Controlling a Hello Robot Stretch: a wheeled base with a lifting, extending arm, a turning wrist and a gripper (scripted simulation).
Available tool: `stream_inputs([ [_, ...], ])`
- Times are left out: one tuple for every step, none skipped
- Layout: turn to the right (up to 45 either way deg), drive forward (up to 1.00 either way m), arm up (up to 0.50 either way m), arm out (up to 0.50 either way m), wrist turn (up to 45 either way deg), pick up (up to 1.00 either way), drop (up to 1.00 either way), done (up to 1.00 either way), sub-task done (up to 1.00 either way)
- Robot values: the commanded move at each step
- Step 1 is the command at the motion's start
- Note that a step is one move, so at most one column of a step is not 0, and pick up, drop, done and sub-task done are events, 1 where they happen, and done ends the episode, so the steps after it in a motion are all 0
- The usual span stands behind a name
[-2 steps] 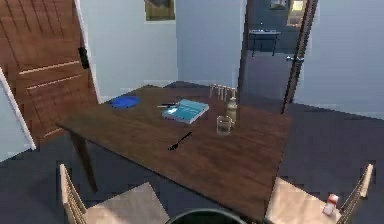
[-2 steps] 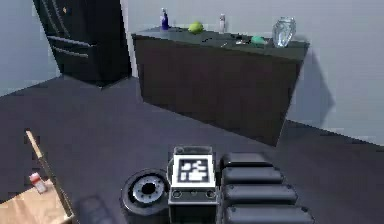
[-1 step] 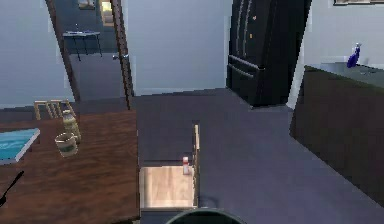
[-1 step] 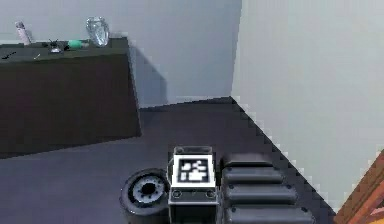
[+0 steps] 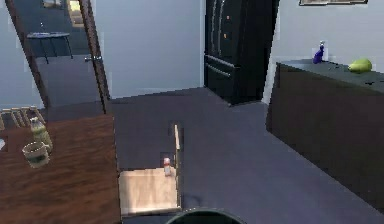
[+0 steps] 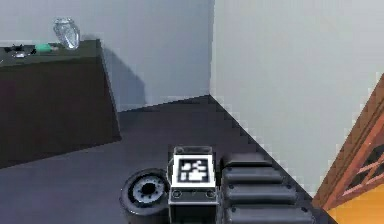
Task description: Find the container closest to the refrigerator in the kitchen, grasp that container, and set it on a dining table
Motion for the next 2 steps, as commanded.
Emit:
stream_inputs([
  [0.0, 0.25, 0.0, 0.0, 0.0, 0.0, 0.0, 0.0, 0.0],
  [-45.0, 0.0, 0.0, 0.0, 0.0, 0.0, 0.0, 0.0, 0.0],
])
